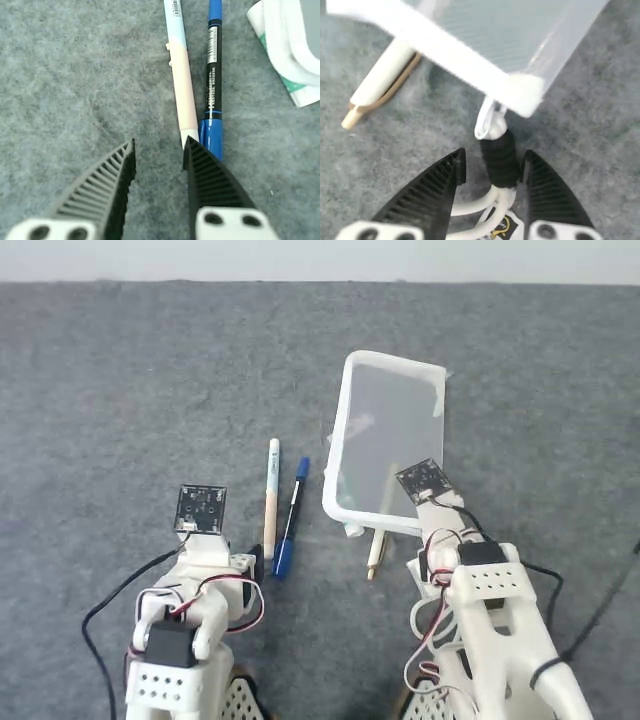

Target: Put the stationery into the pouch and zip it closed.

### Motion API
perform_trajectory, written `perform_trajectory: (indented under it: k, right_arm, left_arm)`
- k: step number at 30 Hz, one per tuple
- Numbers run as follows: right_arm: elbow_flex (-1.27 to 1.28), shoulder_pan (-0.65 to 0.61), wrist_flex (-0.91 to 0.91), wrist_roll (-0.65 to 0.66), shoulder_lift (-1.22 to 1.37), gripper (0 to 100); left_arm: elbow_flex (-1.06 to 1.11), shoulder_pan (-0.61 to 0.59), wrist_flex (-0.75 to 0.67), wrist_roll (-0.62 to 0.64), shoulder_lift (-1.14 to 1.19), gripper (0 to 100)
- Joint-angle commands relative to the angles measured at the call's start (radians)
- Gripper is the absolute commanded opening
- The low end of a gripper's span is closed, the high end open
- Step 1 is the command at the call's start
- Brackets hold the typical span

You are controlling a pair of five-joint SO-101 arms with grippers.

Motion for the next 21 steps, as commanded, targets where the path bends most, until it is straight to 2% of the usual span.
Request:
perform_trajectory:
  k: [1,3,6,11,21]
  right_arm:
    - [-0.006,0.016,-0.018,0.009,-0.041,15.8]
    - [-0.006,0.016,-0.015,0.011,-0.041,12.8]
    - [-0.008,0.01,-0.015,0.012,-0.053,0.6]
    - [-0.095,0.008,0.07,0.012,-0.054,0.7]
    - [-0.476,-0.012,0.303,0.012,-0.054,0.7]
  left_arm:
    - [-0.007,-0.005,0.002,0.009,-0.026,15]
    - [-0.007,-0.005,0.002,0.009,-0.026,15]
    - [-0.007,-0.005,0.002,0.009,-0.026,15]
    - [-0.007,-0.005,0.002,0.009,-0.026,15]
    - [-0.007,-0.005,0.002,0.009,-0.026,15]
